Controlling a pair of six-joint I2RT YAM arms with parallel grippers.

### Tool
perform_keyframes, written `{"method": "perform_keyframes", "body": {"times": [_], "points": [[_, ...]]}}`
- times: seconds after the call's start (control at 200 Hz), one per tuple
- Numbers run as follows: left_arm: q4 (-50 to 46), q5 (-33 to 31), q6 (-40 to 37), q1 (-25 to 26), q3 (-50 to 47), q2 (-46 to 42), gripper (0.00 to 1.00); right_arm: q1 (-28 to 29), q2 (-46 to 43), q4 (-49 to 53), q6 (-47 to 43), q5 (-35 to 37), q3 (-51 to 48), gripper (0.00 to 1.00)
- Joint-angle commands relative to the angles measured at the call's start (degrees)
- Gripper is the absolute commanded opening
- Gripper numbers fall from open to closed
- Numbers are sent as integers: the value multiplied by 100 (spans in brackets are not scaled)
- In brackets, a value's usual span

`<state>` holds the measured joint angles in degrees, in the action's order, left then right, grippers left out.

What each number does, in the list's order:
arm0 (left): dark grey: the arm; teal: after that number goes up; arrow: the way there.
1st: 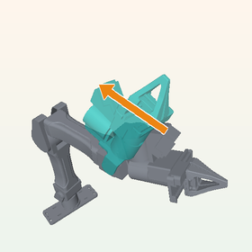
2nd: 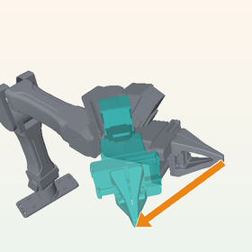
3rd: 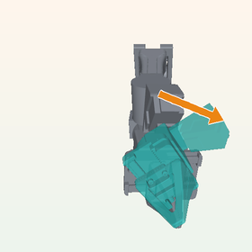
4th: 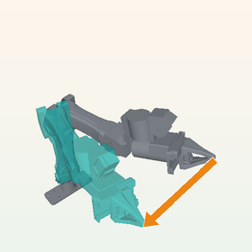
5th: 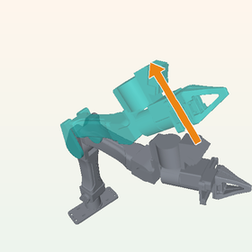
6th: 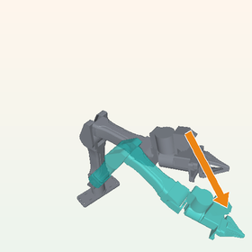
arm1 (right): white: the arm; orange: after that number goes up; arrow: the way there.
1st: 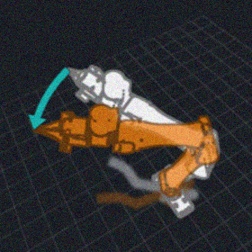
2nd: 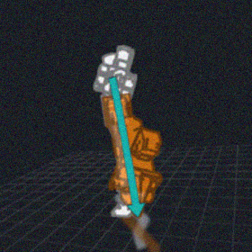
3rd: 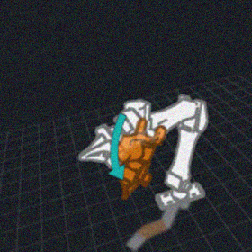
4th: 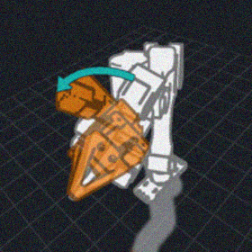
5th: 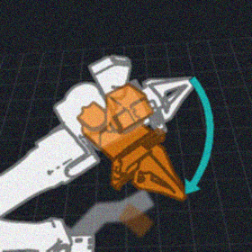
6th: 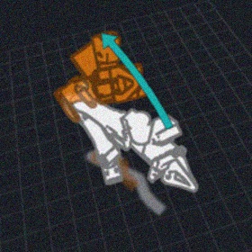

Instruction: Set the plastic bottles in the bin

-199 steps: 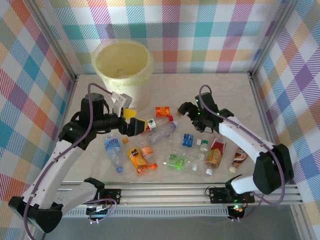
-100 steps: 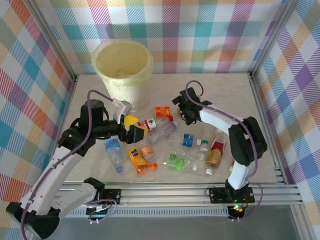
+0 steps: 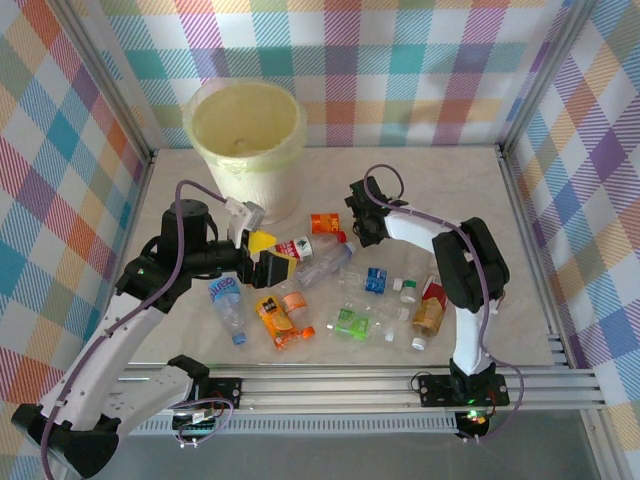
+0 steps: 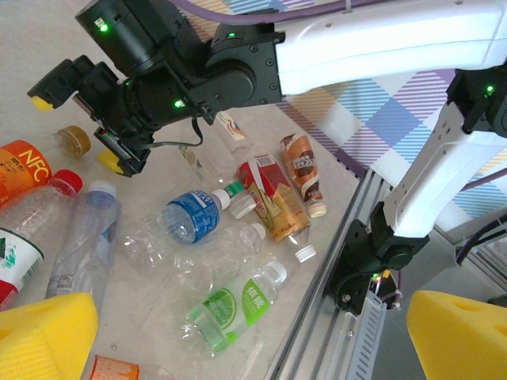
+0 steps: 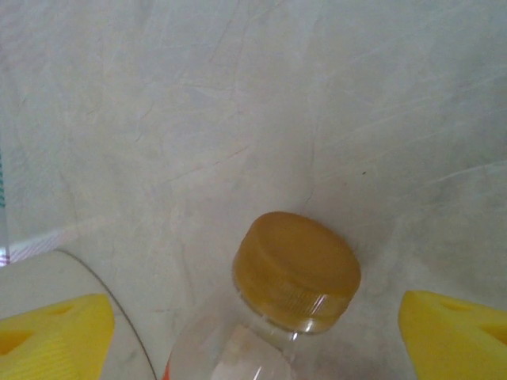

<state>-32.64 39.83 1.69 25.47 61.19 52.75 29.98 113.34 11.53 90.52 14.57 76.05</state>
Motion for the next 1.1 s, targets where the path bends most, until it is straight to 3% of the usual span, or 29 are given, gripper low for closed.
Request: {"method": "perform_keyframes", "body": {"times": [0.0,1.095], "points": [[12,60,-65,63,-80,-17,100,26,150,-87,402,143,188,88],[-133,7,-202,71,-115,222,100,52,961,-388,893,-94,587,64]]}}
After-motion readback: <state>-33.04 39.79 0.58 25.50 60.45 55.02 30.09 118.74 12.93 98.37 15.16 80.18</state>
